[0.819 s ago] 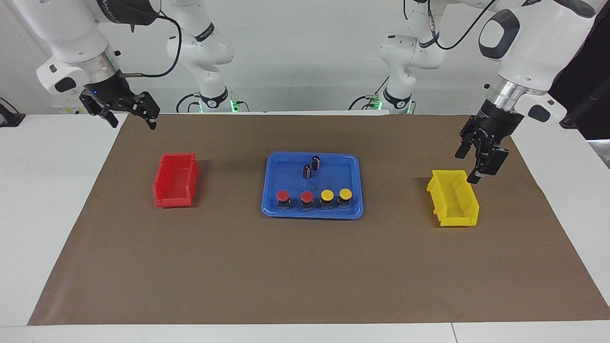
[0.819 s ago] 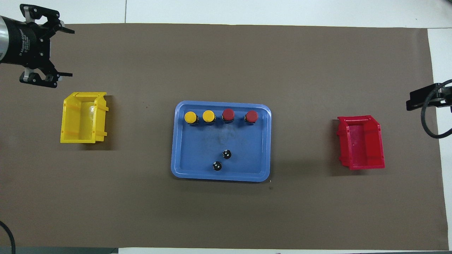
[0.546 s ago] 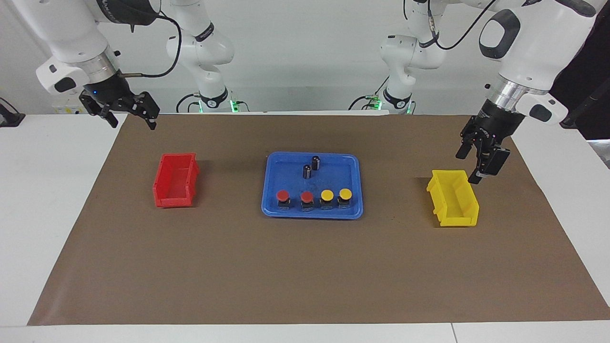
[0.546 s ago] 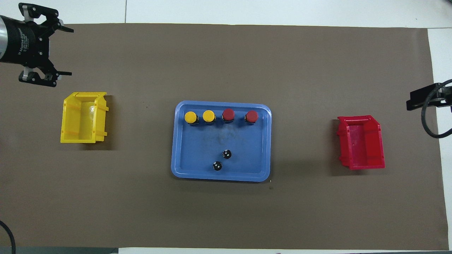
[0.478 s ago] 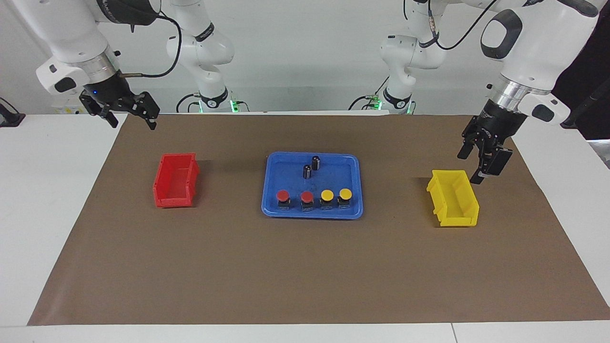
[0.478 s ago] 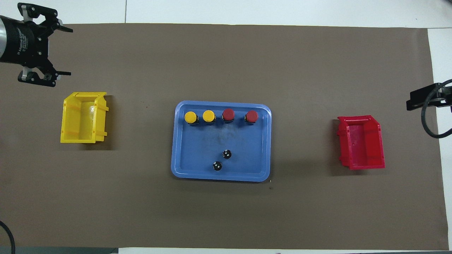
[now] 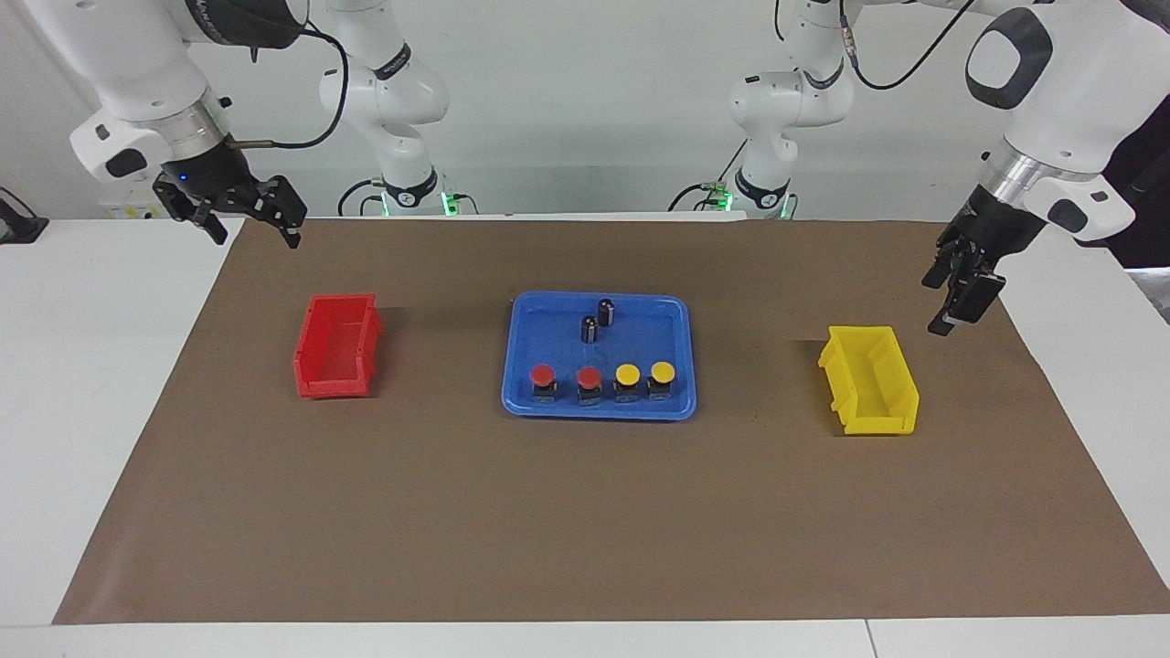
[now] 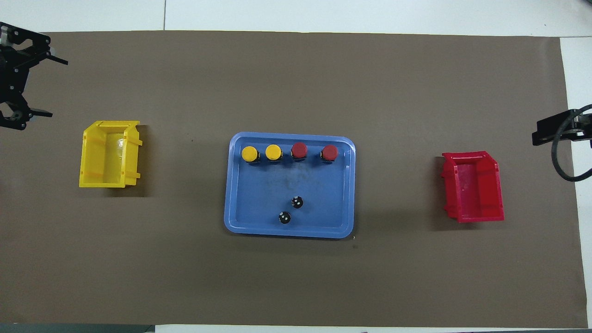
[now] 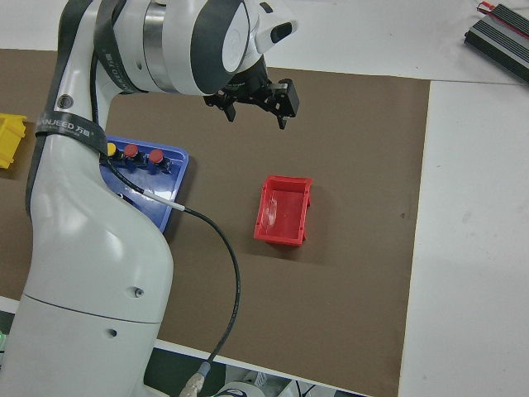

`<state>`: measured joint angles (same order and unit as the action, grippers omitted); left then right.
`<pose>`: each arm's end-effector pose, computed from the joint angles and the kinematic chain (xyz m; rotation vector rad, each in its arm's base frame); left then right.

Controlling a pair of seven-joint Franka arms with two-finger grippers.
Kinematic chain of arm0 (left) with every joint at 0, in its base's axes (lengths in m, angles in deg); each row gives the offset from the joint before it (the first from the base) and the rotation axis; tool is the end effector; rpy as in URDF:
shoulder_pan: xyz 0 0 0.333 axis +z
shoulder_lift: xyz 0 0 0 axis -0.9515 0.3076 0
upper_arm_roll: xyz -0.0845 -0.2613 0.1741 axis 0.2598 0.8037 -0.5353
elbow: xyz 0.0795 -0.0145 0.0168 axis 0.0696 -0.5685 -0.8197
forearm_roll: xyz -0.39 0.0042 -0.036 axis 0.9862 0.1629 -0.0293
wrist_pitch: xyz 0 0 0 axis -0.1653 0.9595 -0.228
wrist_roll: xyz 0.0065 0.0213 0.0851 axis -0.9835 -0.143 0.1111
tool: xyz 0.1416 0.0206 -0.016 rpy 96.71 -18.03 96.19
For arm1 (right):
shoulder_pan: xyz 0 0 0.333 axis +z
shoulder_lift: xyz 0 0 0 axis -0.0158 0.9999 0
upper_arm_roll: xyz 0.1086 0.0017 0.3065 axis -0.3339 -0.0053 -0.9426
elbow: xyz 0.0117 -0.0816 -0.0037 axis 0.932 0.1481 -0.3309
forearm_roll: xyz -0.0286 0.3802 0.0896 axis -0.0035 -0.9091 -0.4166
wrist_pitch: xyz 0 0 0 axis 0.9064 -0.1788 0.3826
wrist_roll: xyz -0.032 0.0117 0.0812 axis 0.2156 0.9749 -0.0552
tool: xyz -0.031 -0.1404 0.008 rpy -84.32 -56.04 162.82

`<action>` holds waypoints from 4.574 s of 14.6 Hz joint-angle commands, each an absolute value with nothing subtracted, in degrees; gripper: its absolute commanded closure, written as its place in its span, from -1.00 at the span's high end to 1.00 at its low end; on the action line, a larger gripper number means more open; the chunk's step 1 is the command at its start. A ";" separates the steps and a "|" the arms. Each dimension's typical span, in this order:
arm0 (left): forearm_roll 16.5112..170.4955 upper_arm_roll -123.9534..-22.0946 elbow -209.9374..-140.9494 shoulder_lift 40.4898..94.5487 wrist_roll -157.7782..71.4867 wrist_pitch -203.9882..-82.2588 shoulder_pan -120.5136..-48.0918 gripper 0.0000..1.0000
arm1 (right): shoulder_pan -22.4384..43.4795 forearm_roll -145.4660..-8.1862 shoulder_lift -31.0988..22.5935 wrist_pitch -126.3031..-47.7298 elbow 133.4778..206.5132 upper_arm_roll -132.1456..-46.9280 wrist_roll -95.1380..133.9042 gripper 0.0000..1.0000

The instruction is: Sort red and yellow buttons by color

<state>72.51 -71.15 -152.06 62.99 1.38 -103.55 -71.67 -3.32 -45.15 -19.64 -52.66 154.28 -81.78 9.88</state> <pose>0.6007 -0.0543 0.5932 2.6504 1.4064 0.1026 0.5359 -0.0307 0.6058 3.1190 -0.1219 -0.1300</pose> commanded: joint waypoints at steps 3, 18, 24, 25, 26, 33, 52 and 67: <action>68.11 -69.81 -150.97 61.94 -23.12 -97.64 -70.59 1.00 | -3.54 -45.71 -20.39 -51.95 154.84 -82.07 15.60 1.00; 61.16 -69.11 -155.80 58.34 -64.92 -94.66 -70.86 1.00 | 3.29 -44.84 -3.07 -60.26 143.13 -100.09 -15.55 1.00; 61.42 -69.02 -156.34 57.20 -64.30 -91.05 -70.94 1.00 | 9.20 -42.65 -2.64 -82.06 160.44 -100.09 -24.21 1.00; 62.29 -69.02 -155.81 56.67 -64.39 -90.44 -71.47 1.00 | 9.55 -41.15 -2.11 -84.01 162.55 -100.09 -24.39 1.00; 63.09 -69.11 -155.63 56.58 -64.65 -91.04 -71.64 1.00 | 10.60 -40.79 -2.36 -84.72 164.05 -100.09 -24.56 1.00; 69.05 -68.93 -167.37 51.76 -62.04 -104.47 -72.52 1.00 | 10.35 -40.53 -1.93 -92.46 169.87 -100.09 -24.83 1.00; 70.48 -68.93 -175.66 69.68 -24.14 -132.08 -96.96 0.60 | 10.96 -37.45 1.50 -99.23 171.01 -100.09 -24.83 0.29; 70.21 -69.11 -176.81 74.16 -22.11 -138.07 -99.07 0.38 | 7.90 -38.23 -1.56 -86.71 164.52 -100.09 -21.51 -0.60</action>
<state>69.63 -68.72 -176.61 72.91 -22.38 -135.96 -98.76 10.34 -38.73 0.88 -93.71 168.30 -99.57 -23.33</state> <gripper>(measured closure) 0.295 0.590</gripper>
